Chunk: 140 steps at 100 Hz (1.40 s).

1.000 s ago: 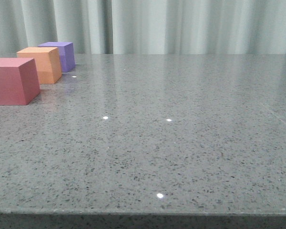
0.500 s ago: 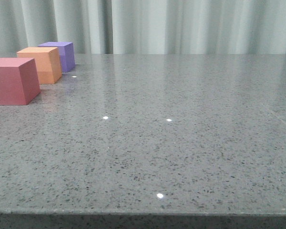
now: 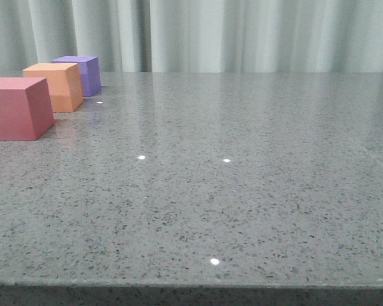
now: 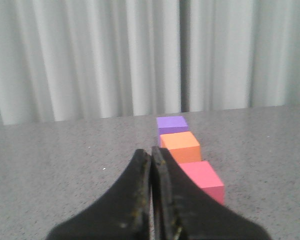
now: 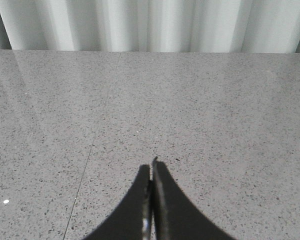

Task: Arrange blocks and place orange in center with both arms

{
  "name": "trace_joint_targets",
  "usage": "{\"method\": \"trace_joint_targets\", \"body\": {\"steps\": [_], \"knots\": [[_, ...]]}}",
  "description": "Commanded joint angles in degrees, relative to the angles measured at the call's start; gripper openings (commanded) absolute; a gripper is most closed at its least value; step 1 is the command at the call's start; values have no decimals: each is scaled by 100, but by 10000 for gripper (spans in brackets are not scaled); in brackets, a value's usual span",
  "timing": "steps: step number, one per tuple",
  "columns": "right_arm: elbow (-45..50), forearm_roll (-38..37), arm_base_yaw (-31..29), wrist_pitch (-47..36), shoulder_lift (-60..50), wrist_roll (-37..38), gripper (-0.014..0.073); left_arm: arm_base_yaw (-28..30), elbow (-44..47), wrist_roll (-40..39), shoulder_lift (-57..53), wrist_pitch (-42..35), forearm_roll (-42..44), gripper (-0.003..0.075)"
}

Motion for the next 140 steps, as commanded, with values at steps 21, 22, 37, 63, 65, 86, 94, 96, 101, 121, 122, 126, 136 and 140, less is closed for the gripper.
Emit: {"method": "trace_joint_targets", "body": {"steps": [21, 22, 37, 63, 65, 86, 94, 96, 101, 121, 122, 126, 136, 140], "knots": [[-147, -90, -44, -466, -9, -39, -69, 696, 991, -8, -1004, -581, 142, -20], [-147, -90, -44, -466, -9, -39, -69, 722, 1046, -8, -1030, -581, 142, -20], [-147, -90, -44, -462, -9, -39, -69, 869, 1594, -18, -1121, -939, 128, -20], [-147, -90, -44, -435, -9, -39, -69, 858, 2237, -51, -1121, -1735, 128, -20], [-147, -90, -44, -435, -9, -39, -69, 846, 2251, -51, -1121, -1780, 128, -20], [-147, -90, -44, -435, -9, -39, -69, 632, 2251, -51, -1121, -1779, 172, -20], [-147, -90, -44, -435, -9, -39, -69, 572, 2251, -51, -1121, -1779, 172, -20], [-147, -90, -44, -435, -9, -39, -69, 563, 2251, -51, -1121, -1779, 172, -20], [-147, -90, -44, -435, -9, -39, -69, 563, 2251, -51, -1121, -1779, 172, -20], [-147, -90, -44, -435, -9, -39, -69, 563, 2251, -51, -1121, -1779, 150, -20], [-147, -90, -44, -435, -9, -39, -69, 563, 2251, -51, -1121, -1779, 150, -20], [-147, -90, -44, -435, -9, -39, -69, 563, 2251, -51, -1121, -1779, 150, -20], [-147, -90, -44, -435, -9, -39, -69, 563, 2251, -51, -1121, -1779, 150, -20], [-147, -90, -44, -435, -9, -39, -69, 563, 2251, -51, -1121, -1779, 150, -20]]}}
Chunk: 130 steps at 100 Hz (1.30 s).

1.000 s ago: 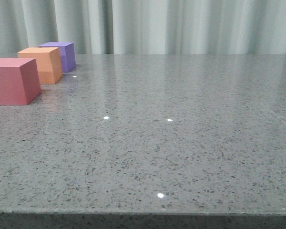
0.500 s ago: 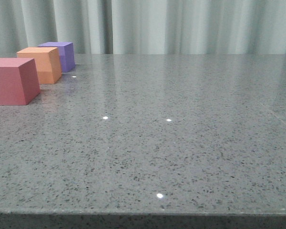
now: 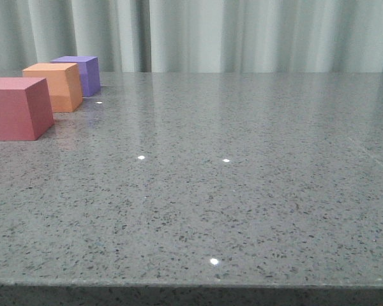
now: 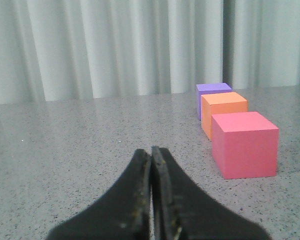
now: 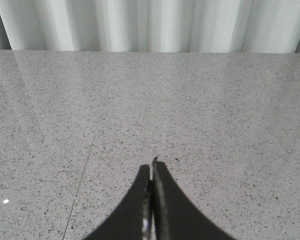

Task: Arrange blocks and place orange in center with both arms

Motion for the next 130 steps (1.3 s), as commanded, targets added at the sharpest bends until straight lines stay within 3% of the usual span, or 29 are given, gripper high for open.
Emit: {"method": "trace_joint_targets", "body": {"steps": [1, 63, 84, 120, 130], "knots": [[-147, -90, -44, -435, -2, -39, -69, -44, 243, -51, -203, -473, -18, -20], [-95, -90, -44, -435, -114, -39, -69, -44, 243, -51, -203, -473, -18, -20], [578, -13, -44, -579, -1049, -39, -69, -44, 243, -51, -203, -473, -18, -20], [2296, 247, -44, -847, -3674, -39, -69, -44, 243, -51, -203, -473, -18, -20], [2583, 263, -52, -1096, -3550, -39, -69, -44, 243, -51, -203, -473, -18, -20]]}}
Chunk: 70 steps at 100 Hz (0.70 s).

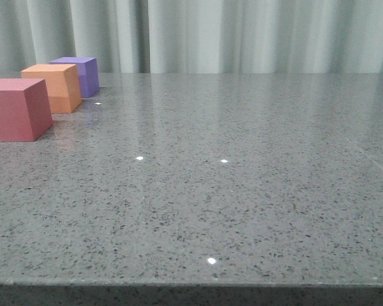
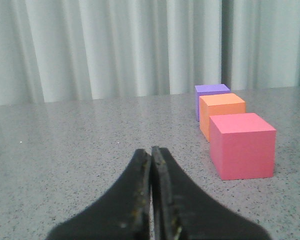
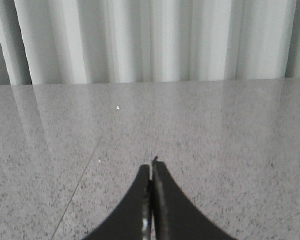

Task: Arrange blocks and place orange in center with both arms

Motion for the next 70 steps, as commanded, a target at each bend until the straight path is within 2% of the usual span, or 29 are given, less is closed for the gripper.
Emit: {"method": "trace_joint_targets", "body": {"steps": [1, 70], "knots": [[97, 44, -52, -695, -41, -39, -69, -44, 243, -51, -203, -461, -18, -20], [155, 44, -57, -750, -46, -34, -69, -44, 243, -51, -203, -461, -18, -20]]}}
